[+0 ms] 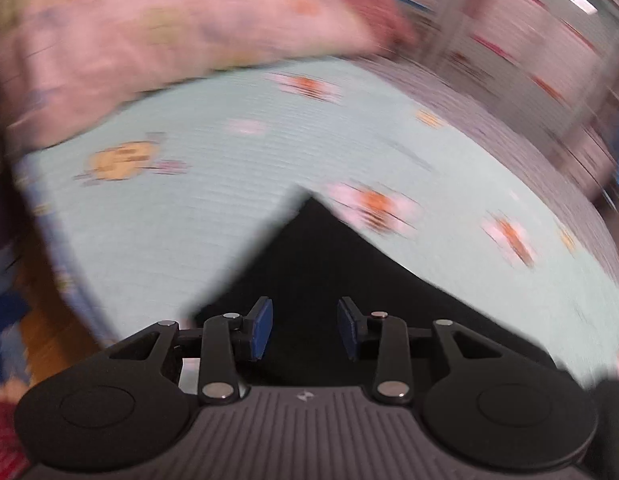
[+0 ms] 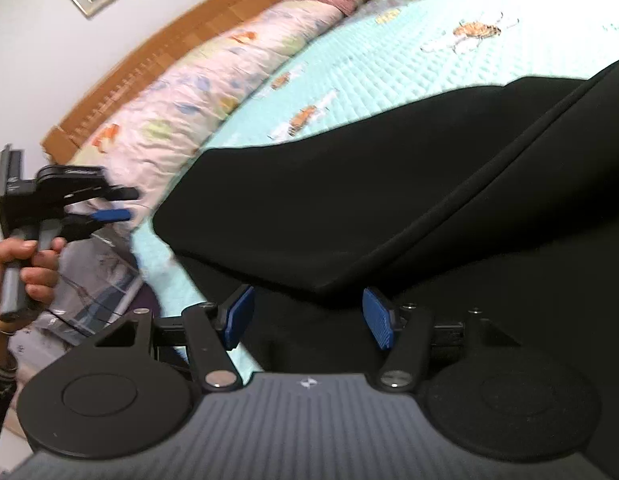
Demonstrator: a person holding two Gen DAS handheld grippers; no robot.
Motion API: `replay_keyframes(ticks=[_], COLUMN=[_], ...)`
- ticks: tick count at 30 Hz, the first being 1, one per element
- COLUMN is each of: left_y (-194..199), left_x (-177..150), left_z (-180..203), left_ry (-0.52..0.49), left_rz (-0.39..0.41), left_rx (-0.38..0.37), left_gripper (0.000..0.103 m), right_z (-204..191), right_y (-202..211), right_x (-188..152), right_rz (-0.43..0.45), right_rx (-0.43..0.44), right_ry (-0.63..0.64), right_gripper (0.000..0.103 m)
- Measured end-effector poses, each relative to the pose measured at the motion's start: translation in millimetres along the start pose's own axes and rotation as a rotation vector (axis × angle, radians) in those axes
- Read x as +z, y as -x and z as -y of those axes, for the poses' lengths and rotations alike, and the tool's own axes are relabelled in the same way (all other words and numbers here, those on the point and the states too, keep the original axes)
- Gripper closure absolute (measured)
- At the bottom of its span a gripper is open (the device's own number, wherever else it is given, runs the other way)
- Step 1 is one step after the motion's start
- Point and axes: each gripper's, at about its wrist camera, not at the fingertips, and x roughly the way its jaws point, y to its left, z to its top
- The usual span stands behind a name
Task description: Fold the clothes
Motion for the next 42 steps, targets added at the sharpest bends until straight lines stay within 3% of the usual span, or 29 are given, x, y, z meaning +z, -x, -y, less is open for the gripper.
replay_keyframes(ticks=[4,7,10,13,14,15,16,18,19,21,22,25,28,30,31,32,33,36,40,42], left_y=[-12.2,-20.3,-26.0,-33.8,-35.8,-37.9,-38.8,-36.4,-34.7,-31.5,-30.3,-29.5,-31.2,-32.4,-33.9,-34.4,-34.7,-36.4,-50.9,-63.5], left_x=[-31.2,-51.4,-70.0,-83.7,-88.1,-91.6,-94.3,-100.3,-103.6,-110.6,-113.3,-119.7,-124.0,-126.0,-126.7,-125.9,-125.2,-123.4,-113.0,-106.0], left_z=[70.5,107.9,138.7,163.0,169.9,177.1,183.1,194.5,200.2,210.2,214.1,226.3,241.9,253.3,262.3,267.8,273.5,292.3,330.7,353.9], left_ry=[-0.176,-0.263,-0.345,-0.417,-0.427,-0.435,-0.444,-0.471,-0.486,-0.517,-0.530,-0.559,-0.579,-0.595,-0.599,-0.598,-0.599,-0.616,-0.614,-0.599], left_rz=[-0.091,-0.155,-0.191,-0.209,-0.218,-0.226,-0.228,-0.225,-0.222,-0.222,-0.224,-0.230,-0.238,-0.239,-0.236,-0.231,-0.225,-0.209,-0.207,-0.201], left_rx=[-0.132,-0.184,-0.205,-0.192,-0.189,-0.186,-0.181,-0.175,-0.174,-0.176,-0.177,-0.184,-0.206,-0.218,-0.221,-0.226,-0.231,-0.240,-0.301,-0.337], left_gripper=[0.064,0.064,0.064,0.063,0.063,0.063,0.063,0.063,0.063,0.063,0.062,0.061,0.060,0.059,0.058,0.058,0.056,0.053,0.046,0.039], right_z=[39.1,85.5,136.1,199.8,222.6,246.0,269.4,296.1,294.7,280.2,274.4,260.6,254.9,273.8,280.1,285.5,285.6,265.9,257.6,276.8], right_y=[56.1,111.7,178.2,239.4,255.0,267.7,280.5,301.9,308.0,316.2,318.3,319.9,314.3,313.1,313.9,316.9,319.3,326.9,321.5,310.1], right_x=[-4.6,-12.1,-23.3,-39.6,-45.0,-50.3,-55.6,-69.6,-70.9,-68.2,-68.1,-67.0,-62.4,-61.6,-61.7,-61.8,-64.5,-61.5,-62.8,-66.1], right_rz=[0.029,0.026,0.086,0.232,0.287,0.342,0.397,0.578,0.633,0.693,0.705,0.713,0.645,0.567,0.566,0.579,0.604,0.677,0.745,0.734], right_rx=[0.039,0.056,0.024,-0.063,-0.126,-0.208,-0.291,-0.285,-0.307,-0.412,-0.420,-0.311,-0.327,-0.471,-0.523,-0.568,-0.600,-0.665,-0.467,-0.484], right_ry=[-0.084,-0.155,-0.232,-0.372,-0.438,-0.514,-0.589,-0.738,-0.751,-0.721,-0.719,-0.655,-0.589,-0.605,-0.615,-0.627,-0.636,-0.596,-0.559,-0.561], right_gripper=[0.041,0.041,0.041,0.040,0.057,0.085,0.103,0.103,0.101,0.080,0.069,0.063,0.051,0.069,0.102,0.103,0.103,0.081,0.045,0.037])
